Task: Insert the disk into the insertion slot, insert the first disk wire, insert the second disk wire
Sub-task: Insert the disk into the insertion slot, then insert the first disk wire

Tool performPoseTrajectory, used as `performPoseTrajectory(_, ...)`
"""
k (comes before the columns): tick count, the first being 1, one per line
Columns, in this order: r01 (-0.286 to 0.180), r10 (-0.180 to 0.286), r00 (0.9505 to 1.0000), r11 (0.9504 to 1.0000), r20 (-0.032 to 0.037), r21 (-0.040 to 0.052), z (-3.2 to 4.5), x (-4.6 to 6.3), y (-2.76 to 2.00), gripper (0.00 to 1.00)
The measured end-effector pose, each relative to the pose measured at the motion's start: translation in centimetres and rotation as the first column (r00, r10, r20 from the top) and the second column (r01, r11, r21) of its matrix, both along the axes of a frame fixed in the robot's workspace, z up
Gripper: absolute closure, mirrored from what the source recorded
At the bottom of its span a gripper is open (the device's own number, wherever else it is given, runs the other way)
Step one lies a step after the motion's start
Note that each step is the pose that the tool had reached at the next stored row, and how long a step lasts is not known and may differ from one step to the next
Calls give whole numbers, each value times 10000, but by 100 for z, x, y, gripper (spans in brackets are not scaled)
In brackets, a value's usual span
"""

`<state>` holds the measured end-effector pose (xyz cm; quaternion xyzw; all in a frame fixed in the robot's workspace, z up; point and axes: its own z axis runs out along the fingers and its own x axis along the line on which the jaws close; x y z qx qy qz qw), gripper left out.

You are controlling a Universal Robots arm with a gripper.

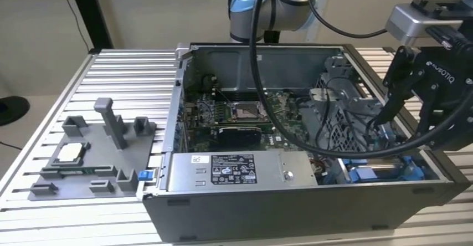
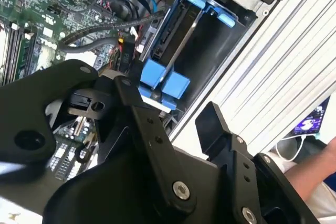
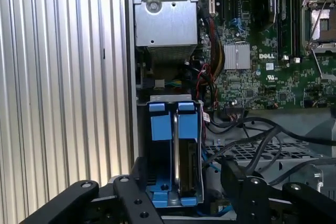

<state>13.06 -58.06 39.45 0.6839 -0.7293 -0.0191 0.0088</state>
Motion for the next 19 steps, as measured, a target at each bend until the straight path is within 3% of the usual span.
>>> performPoseTrajectory(3, 0, 0, 10000, 10000, 0, -4, 20, 0, 3, 0)
performPoseTrajectory(6, 0, 0, 10000, 10000, 0, -1, 97, 0, 16, 0)
performPoseTrajectory(8, -1, 1, 10000, 10000, 1, 1, 100, 1, 69, 0)
performPoseTrajectory(12, 0, 0, 10000, 10000, 2, -4, 102, 1, 232, 0)
performPoseTrajectory(14, 0, 0, 10000, 10000, 2, 1, 96, 5, 257, 0)
performPoseTrajectory(19, -5, 5, 10000, 10000, 4, -3, 38, 12, 268, 0)
